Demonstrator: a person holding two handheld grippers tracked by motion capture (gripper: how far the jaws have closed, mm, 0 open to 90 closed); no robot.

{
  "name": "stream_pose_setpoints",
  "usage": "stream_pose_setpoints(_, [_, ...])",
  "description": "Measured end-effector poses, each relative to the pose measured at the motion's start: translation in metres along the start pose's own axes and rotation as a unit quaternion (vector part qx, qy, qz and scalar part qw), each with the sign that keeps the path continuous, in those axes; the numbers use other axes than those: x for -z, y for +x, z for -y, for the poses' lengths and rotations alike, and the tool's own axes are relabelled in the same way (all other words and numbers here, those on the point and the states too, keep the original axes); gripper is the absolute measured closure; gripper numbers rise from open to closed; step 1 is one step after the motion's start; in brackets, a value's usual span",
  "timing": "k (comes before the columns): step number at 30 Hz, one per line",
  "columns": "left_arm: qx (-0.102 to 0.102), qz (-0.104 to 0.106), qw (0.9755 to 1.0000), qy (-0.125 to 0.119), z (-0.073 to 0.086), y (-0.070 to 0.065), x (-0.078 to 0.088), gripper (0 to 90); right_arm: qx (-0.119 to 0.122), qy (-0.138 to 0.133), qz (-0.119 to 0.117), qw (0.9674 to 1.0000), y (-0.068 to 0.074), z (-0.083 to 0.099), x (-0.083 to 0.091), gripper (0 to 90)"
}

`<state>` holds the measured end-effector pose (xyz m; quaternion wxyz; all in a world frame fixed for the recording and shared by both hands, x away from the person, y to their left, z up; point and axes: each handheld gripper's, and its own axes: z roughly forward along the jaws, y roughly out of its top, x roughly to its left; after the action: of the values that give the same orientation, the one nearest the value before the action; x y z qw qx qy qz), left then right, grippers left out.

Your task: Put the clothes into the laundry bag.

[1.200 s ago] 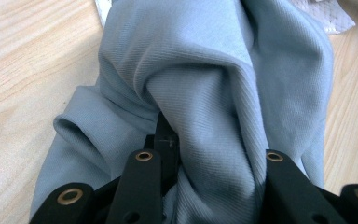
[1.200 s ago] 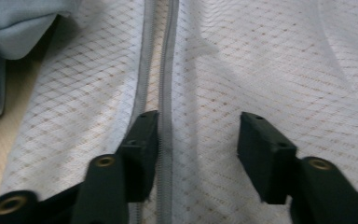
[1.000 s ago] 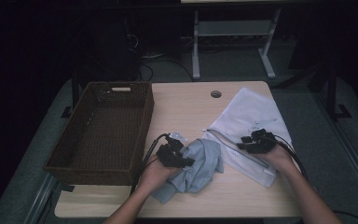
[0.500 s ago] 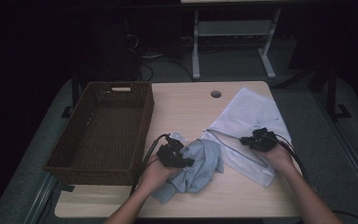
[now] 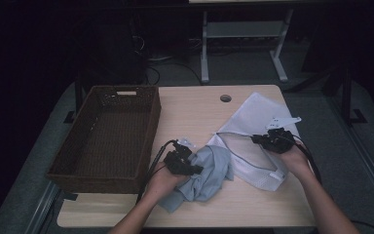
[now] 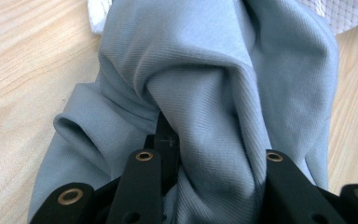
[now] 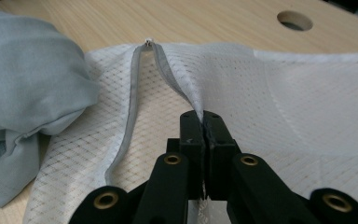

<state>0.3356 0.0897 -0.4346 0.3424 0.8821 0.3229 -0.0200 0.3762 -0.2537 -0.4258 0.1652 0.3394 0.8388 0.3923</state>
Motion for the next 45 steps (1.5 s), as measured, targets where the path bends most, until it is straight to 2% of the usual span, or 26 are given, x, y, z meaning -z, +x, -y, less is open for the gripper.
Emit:
stream_pose_setpoints(3, [-0.002, -0.002, 1.0, 0.0, 0.0, -0.001, -0.001, 71.2, 0.002, 0.011, -0.002, 0.9999, -0.003, -0.011, 0.004, 87.3])
stream_pose_setpoints(8, [-0.002, -0.001, 1.0, 0.001, 0.0, -0.001, -0.001, 71.2, -0.02, -0.005, -0.01, 0.9997, -0.006, -0.02, 0.01, 87.3])
stream_pose_setpoints(10, [-0.003, -0.002, 1.0, 0.001, 0.0, -0.001, -0.001, 71.2, -0.031, -0.022, -0.015, 0.9992, -0.007, -0.021, 0.012, 87.3])
stream_pose_setpoints(15, [-0.006, -0.001, 1.0, 0.0, 0.0, -0.001, 0.0, 71.5, -0.031, -0.033, -0.022, 0.9988, -0.006, -0.023, 0.016, 87.2])
stream_pose_setpoints(17, [0.0, 0.009, 0.9999, -0.007, 0.0, 0.0, 0.002, 71.7, -0.025, -0.029, -0.025, 0.999, -0.004, -0.023, 0.015, 87.2])
stream_pose_setpoints(18, [0.001, 0.019, 0.9998, -0.011, -0.002, 0.0, 0.008, 72.0, -0.018, -0.024, -0.024, 0.9993, -0.002, -0.023, 0.014, 87.2])
stream_pose_setpoints(20, [0.004, 0.023, 0.9996, -0.018, -0.002, -0.001, 0.012, 72.2, -0.014, -0.023, -0.025, 0.9993, -0.001, -0.023, 0.012, 87.2])
stream_pose_setpoints(23, [0.003, 0.038, 0.9979, -0.052, -0.007, -0.007, 0.033, 72.3, -0.01, -0.021, -0.027, 0.9994, 0.001, -0.025, 0.01, 87.3])
stream_pose_setpoints(24, [0.003, 0.038, 0.9979, -0.052, -0.007, -0.007, 0.033, 72.3, -0.007, -0.02, -0.028, 0.9994, 0.001, -0.025, 0.01, 87.3])
stream_pose_setpoints(26, [-0.005, 0.042, 0.9963, -0.075, -0.013, -0.012, 0.049, 72.3, -0.005, -0.018, -0.031, 0.9993, 0.002, -0.026, 0.008, 87.2])
stream_pose_setpoints(30, [-0.01, 0.044, 0.995, -0.089, -0.019, -0.016, 0.058, 72.3, -0.005, -0.018, -0.035, 0.9992, 0.004, -0.028, 0.006, 87.3])
stream_pose_setpoints(32, [-0.016, 0.046, 0.9939, -0.099, -0.025, -0.021, 0.067, 72.3, 0.0, -0.018, -0.041, 0.999, 0.011, -0.031, 0.004, 87.3])
stream_pose_setpoints(36, [-0.023, 0.051, 0.9923, -0.11, -0.032, -0.026, 0.074, 72.3, 0.009, -0.022, -0.05, 0.9984, 0.02, -0.037, 0.001, 87.3])
stream_pose_setpoints(40, [-0.03, 0.058, 0.9921, -0.108, -0.039, -0.029, 0.071, 72.3, 0.015, -0.026, -0.056, 0.998, 0.025, -0.04, -0.001, 87.3])
stream_pose_setpoints(41, [-0.034, 0.063, 0.9926, -0.098, -0.041, -0.031, 0.063, 72.3, 0.014, -0.028, -0.058, 0.9978, 0.027, -0.041, -0.001, 87.3])
stream_pose_setpoints(43, [-0.035, 0.064, 0.9931, -0.091, -0.042, -0.032, 0.057, 72.3, 0.014, -0.029, -0.058, 0.9978, 0.027, -0.041, -0.001, 87.3])
stream_pose_setpoints(45, [-0.032, 0.071, 0.9945, -0.07, -0.041, -0.03, 0.037, 72.3, 0.008, -0.032, -0.058, 0.9978, 0.025, -0.041, 0.0, 87.3])
